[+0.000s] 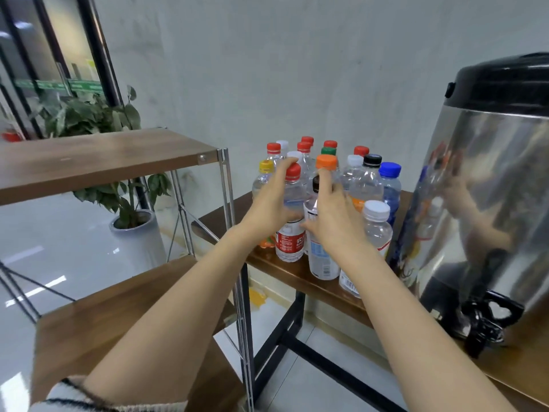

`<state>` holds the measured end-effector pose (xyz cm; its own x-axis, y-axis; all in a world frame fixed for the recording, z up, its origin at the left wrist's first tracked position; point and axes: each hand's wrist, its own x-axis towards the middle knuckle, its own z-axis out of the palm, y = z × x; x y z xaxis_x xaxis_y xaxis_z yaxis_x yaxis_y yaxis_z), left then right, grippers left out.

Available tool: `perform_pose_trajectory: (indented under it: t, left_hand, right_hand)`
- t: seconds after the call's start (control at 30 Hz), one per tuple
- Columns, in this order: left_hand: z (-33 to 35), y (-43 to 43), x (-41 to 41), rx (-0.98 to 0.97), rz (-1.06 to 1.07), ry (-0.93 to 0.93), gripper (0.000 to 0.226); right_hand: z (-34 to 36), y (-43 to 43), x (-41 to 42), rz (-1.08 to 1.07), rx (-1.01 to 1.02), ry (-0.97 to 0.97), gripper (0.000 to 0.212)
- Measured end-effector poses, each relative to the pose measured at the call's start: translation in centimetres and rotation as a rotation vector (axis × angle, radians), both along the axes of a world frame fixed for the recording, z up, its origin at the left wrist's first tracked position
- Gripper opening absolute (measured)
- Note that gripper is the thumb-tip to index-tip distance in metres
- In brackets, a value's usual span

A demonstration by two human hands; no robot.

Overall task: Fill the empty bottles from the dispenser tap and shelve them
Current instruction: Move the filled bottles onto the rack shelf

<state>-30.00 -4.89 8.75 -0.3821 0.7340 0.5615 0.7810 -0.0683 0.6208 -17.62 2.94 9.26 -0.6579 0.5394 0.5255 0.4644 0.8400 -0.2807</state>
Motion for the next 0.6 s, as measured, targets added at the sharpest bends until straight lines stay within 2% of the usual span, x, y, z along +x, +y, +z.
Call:
perform_pose_trajectory:
  t: [0.27,0.6]
  left_hand:
    - [-1.0,-4.5,2.5,0.103,0.087,-0.049,0.095]
    - [-2.9,-17.7,2.3,-0.004,0.355,-0.004,0.093]
  right_hand:
    - [-0.2,-2.2,1.5,0.093,-0.075,0.134,0.094]
    - [0.5,-12.2,1.2,0.37,-0.25,0.171,0.092]
